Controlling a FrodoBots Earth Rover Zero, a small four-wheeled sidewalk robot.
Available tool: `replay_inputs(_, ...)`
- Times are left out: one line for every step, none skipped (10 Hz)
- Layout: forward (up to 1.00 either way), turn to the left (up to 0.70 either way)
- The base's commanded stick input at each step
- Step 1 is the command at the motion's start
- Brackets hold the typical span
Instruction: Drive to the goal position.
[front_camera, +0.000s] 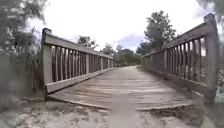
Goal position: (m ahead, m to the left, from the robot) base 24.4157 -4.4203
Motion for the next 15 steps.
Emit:
replay_inputs(0.7,0.0)
replay_inputs(0.7,0.0)
replay_inputs(0.7,0.0)
replay_inputs(0.7,0.0)
replay_inputs(0.7,-0.26)
replay_inputs(0.7,-0.35)
replay_inputs(0.7,-0.35)
replay_inputs(0.7,-0.35)
replay_inputs(0.7,-0.11)
replay_inputs(0.7,0.0)
replay_inputs(0.7,0.0)
replay_inputs(0.7,0.0)
replay_inputs(0.7,0.0)
replay_inputs(0.7,0.0)
replay_inputs(0.7,0.0)
